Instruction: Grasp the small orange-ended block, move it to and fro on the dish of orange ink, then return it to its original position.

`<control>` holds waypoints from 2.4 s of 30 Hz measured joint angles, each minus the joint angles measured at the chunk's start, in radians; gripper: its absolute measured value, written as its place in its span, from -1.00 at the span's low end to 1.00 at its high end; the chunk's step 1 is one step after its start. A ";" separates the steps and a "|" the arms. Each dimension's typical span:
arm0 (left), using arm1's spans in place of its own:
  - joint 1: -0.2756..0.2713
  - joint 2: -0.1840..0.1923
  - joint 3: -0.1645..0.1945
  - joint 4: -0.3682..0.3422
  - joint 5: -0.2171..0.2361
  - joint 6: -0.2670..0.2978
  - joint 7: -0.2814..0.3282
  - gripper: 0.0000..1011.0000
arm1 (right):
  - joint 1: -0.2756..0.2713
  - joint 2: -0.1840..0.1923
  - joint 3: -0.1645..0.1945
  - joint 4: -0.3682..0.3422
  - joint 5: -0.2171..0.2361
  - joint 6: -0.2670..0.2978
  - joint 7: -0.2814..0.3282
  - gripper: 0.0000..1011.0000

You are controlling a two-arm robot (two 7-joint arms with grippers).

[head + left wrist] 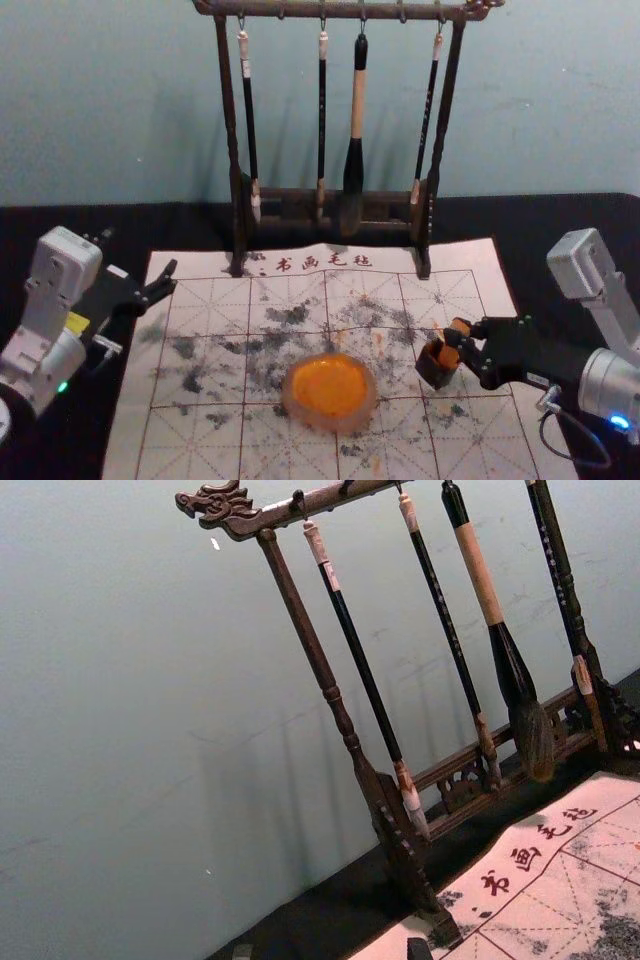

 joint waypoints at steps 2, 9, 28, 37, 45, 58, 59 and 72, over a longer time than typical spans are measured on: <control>0.000 0.000 0.000 0.000 0.000 0.000 0.000 0.98 | 0.006 -0.004 -0.006 0.007 -0.005 0.002 0.003 -0.80; 0.000 0.000 0.000 0.000 0.000 0.000 0.000 0.98 | 0.025 -0.018 -0.025 0.037 -0.024 0.007 0.005 -0.80; 0.000 0.000 0.000 0.000 0.000 0.000 0.000 0.98 | 0.053 -0.046 -0.049 0.090 -0.061 -0.002 0.023 -0.80; 0.000 0.000 0.000 0.000 0.000 0.000 0.000 0.98 | 0.054 -0.051 -0.050 0.094 -0.069 -0.010 0.027 -0.80; 0.000 0.000 0.000 0.000 0.000 0.000 0.000 0.98 | 0.051 -0.052 -0.049 0.093 -0.073 -0.011 0.023 -0.80; 0.000 0.000 0.000 0.000 0.000 0.000 0.000 0.98 | 0.052 -0.051 -0.049 0.092 -0.071 -0.011 0.023 -0.80; 0.000 0.000 0.000 0.000 0.000 0.000 0.000 0.98 | 0.052 -0.051 -0.049 0.092 -0.071 -0.011 0.023 -0.80; 0.000 0.000 0.000 0.000 0.000 0.000 0.000 0.98 | 0.052 -0.051 -0.049 0.092 -0.070 -0.010 0.023 -0.20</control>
